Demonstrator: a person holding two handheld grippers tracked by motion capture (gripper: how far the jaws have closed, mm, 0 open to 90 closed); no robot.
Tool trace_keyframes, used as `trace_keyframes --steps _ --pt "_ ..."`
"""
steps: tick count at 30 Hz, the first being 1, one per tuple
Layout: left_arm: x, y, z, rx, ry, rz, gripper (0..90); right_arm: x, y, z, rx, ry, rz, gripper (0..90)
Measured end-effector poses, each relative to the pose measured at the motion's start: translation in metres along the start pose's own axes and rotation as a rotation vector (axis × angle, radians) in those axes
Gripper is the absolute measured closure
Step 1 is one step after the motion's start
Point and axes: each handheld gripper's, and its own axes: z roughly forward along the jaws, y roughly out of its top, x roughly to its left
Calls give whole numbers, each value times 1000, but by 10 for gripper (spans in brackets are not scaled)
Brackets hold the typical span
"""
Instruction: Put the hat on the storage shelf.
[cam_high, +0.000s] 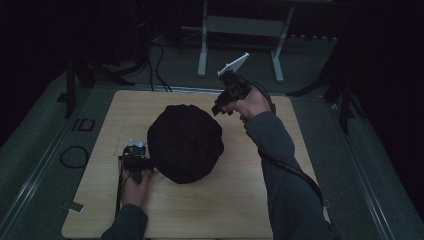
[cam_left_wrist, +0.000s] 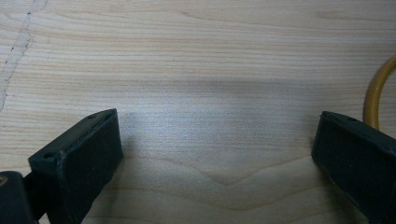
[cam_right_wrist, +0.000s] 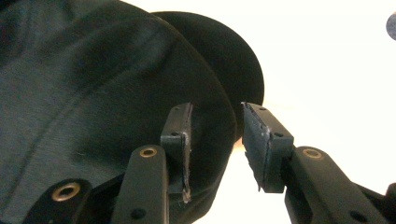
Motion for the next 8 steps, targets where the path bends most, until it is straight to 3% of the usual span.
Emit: trace_keyframes --steps 8 --pt "0 0 0 0 0 0 12 -11 -7 4 20 -1 4 618"
